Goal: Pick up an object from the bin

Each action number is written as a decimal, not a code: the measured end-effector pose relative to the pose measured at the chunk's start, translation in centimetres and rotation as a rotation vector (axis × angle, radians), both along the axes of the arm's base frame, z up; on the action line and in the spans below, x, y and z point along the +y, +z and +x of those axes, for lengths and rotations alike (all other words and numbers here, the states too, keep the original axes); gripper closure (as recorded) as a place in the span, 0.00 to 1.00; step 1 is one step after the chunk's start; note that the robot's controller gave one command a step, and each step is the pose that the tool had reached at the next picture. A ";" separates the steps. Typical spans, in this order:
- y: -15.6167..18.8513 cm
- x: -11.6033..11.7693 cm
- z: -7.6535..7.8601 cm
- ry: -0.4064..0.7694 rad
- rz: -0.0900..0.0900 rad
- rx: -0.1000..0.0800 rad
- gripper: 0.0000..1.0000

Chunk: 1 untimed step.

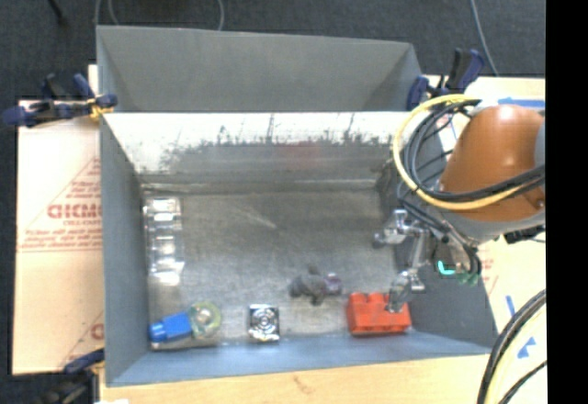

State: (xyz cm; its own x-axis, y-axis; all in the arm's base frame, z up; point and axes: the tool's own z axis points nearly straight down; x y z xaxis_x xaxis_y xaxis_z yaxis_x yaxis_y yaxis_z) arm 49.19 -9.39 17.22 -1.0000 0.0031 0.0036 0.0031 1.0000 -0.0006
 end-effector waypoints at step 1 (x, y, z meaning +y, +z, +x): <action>-8.0 -1.8 0.0 0.304 0.002 -0.013 0.00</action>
Offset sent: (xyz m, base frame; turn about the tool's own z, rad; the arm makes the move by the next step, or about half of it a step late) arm -0.0054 -0.0230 -0.1022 -0.3241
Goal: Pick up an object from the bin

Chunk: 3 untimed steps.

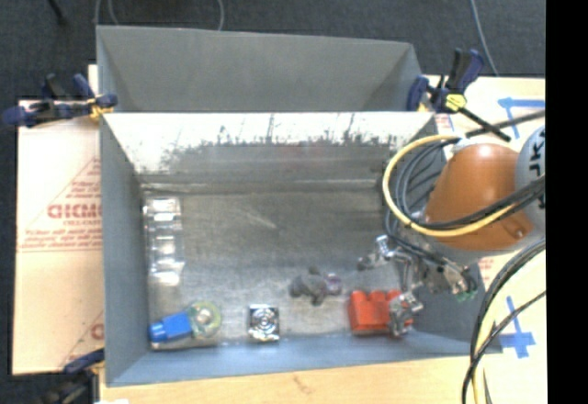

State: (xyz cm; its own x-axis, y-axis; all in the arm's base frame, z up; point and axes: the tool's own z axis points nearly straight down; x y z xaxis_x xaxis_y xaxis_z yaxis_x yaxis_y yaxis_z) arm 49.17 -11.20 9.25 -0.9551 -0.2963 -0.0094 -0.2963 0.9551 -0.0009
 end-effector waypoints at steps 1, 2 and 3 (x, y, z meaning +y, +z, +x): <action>0.1 -0.1 0.3 0.004 -0.004 -0.014 1.00; 0.4 0.1 1.1 0.003 -0.004 -0.047 0.00; 1.1 3.7 -1.8 -0.320 0.002 0.010 0.00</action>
Offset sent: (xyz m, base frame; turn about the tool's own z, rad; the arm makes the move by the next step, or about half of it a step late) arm 0.0000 0.0000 0.0000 0.0000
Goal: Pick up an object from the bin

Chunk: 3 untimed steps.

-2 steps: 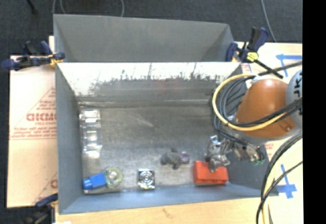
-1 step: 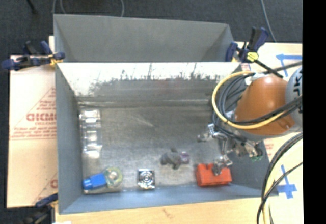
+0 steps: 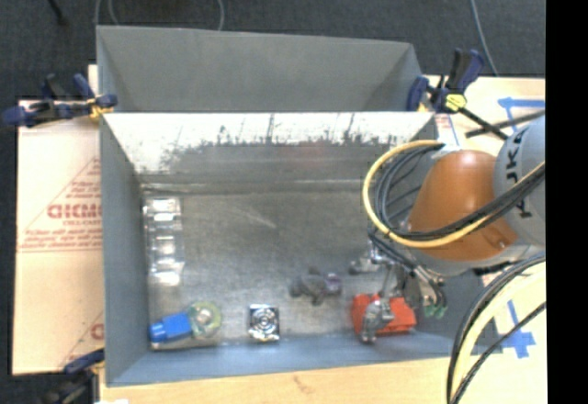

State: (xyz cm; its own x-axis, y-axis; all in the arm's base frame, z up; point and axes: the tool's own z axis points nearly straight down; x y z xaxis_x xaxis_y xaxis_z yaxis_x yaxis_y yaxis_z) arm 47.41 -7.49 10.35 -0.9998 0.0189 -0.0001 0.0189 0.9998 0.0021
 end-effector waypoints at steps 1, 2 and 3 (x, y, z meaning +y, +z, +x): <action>-2.8 -1.2 1.3 0.116 -0.002 -0.010 0.00; -2.7 -1.2 1.4 0.119 -0.004 -0.011 1.00; -3.0 -1.3 1.2 0.120 -0.004 -0.005 0.00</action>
Offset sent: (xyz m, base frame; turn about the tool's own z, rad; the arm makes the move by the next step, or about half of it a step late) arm 0.0088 -0.0117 -0.0335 -0.1181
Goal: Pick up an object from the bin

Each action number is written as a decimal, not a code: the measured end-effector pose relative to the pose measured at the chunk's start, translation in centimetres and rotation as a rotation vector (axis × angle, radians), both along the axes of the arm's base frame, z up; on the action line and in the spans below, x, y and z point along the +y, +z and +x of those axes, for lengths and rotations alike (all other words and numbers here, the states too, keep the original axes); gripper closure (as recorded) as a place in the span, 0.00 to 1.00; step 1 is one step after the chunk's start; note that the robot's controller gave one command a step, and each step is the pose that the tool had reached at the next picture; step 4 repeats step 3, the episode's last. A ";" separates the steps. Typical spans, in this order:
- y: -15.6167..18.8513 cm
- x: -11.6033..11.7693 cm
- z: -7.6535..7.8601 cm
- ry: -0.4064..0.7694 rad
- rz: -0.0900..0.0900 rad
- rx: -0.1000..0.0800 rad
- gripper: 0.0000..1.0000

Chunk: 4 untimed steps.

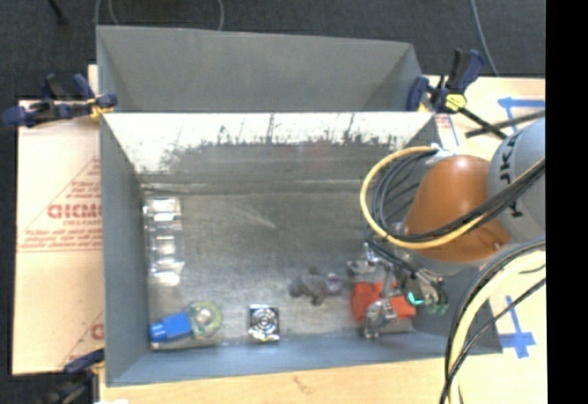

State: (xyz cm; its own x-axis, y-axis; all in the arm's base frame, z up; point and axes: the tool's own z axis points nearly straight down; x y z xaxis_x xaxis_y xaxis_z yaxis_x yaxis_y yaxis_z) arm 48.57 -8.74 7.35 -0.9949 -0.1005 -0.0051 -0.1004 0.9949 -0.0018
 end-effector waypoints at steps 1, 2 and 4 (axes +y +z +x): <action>0.2 0.0 0.3 0.002 -0.001 -0.010 1.00; 12.1 0.9 0.9 0.312 -0.002 -0.003 1.00; 17.9 -2.7 0.6 0.043 -0.001 -0.003 1.00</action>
Offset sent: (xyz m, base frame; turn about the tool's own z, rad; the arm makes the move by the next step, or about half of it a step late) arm 0.0000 0.0000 0.0000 0.0000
